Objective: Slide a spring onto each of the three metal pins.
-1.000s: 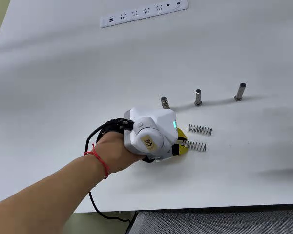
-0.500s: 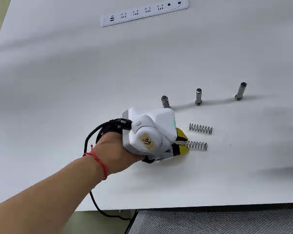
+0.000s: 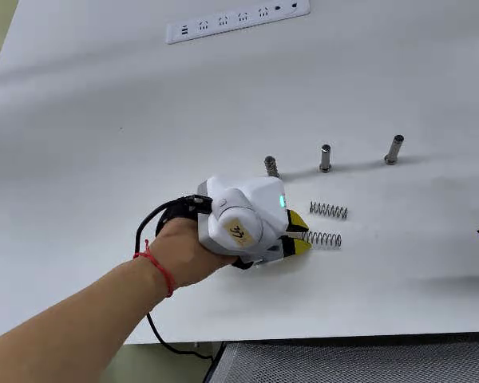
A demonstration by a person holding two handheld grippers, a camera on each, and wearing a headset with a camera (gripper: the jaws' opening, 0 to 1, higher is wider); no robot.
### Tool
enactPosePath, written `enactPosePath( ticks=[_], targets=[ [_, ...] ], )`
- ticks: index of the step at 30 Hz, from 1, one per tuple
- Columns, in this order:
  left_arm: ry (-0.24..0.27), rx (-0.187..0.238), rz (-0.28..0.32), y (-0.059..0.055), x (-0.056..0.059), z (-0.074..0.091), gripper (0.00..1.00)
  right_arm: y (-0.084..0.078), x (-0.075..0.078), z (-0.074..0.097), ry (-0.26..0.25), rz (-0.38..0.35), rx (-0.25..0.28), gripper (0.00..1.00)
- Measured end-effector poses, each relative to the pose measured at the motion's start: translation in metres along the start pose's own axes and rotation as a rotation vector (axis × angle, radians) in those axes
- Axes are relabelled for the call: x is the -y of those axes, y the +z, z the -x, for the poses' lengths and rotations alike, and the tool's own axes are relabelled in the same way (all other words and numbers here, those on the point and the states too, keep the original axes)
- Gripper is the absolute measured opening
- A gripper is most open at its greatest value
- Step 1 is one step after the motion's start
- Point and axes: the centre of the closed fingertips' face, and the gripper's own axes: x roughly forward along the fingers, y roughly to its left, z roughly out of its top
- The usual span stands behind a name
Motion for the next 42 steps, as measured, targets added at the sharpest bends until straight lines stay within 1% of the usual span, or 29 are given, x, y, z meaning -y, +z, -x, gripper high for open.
enactPosePath(
  ticks=[5,8,10,13,14,16,21,22,23,24,26,27,28,29,31,32,33,36,39,42],
  targets=[
    [0.016,0.04,0.016,0.012,-0.001,0.007,0.07,0.006,-0.003,-0.001,0.004,0.001,0.009,0.82],
    [0.029,0.079,0.034,0.022,-0.003,0.012,0.07,0.011,-0.006,-0.001,0.007,0.004,0.017,0.82],
    [0.039,0.119,0.062,0.032,-0.005,0.015,0.07,0.016,-0.007,-0.002,0.01,0.001,0.029,0.81],
    [0.059,0.162,0.083,0.043,-0.009,0.022,0.07,0.021,-0.008,-0.004,0.013,0.003,0.036,0.81],
    [0.066,0.184,0.094,0.049,-0.01,0.025,0.07,0.024,-0.008,-0.004,0.015,0.003,0.041,0.81],
    [0.072,0.204,0.098,0.055,-0.011,0.029,0.07,0.029,-0.009,-0.005,0.02,-0.001,0.055,0.8],
    [0.093,0.281,0.124,0.077,-0.015,0.04,0.07,0.045,-0.016,-0.01,0.035,-0.006,0.086,0.76],
    [0.098,0.303,0.132,0.083,-0.016,0.044,0.07,0.049,-0.017,-0.011,0.039,-0.012,0.093,0.75],
    [0.101,0.314,0.132,0.087,-0.017,0.046,0.07,0.052,-0.018,-0.012,0.041,-0.018,0.098,0.74],
    [0.107,0.329,0.137,0.091,-0.018,0.048,0.07,0.055,-0.019,-0.012,0.043,-0.025,0.104,0.72],
    [0.115,0.366,0.152,0.101,-0.019,0.054,0.07,0.066,-0.021,-0.013,0.046,-0.041,0.134,0.68],
    [0.119,0.381,0.156,0.106,-0.02,0.057,0.07,0.07,-0.022,-0.014,0.05,-0.065,0.145,0.65],
    [0.123,0.394,0.159,0.11,-0.021,0.059,0.07,0.073,-0.023,-0.014,0.05,-0.068,0.153,0.62],
    [0.126,0.414,0.167,0.115,-0.021,0.062,0.07,0.079,-0.023,-0.014,0.048,-0.071,0.172,0.58],
    [0.132,0.432,0.172,0.12,-0.022,0.065,0.07,0.086,-0.025,-0.014,0.052,-0.106,0.188,0.51],
    [0.136,0.447,0.177,0.124,-0.022,0.068,0.07,0.091,-0.027,-0.014,0.059,-0.111,0.208,0.48],
    [0.137,0.456,0.181,0.126,-0.022,0.069,0.07,0.094,-0.028,-0.015,0.061,-0.112,0.218,0.45],
    [0.14,0.482,0.189,0.133,-0.023,0.073,0.07,0.099,-0.032,-0.016,0.074,-0.133,0.227,0.37],
    [0.145,0.517,0.208,0.14,-0.026,0.079,0.07,0.107,-0.036,-0.018,0.085,-0.149,0.256,0.33],
    [0.149,0.543,0.224,0.144,-0.028,0.084,0.07,0.114,-0.037,-0.018,0.087,-0.161,0.286,0.26]
  ],
)
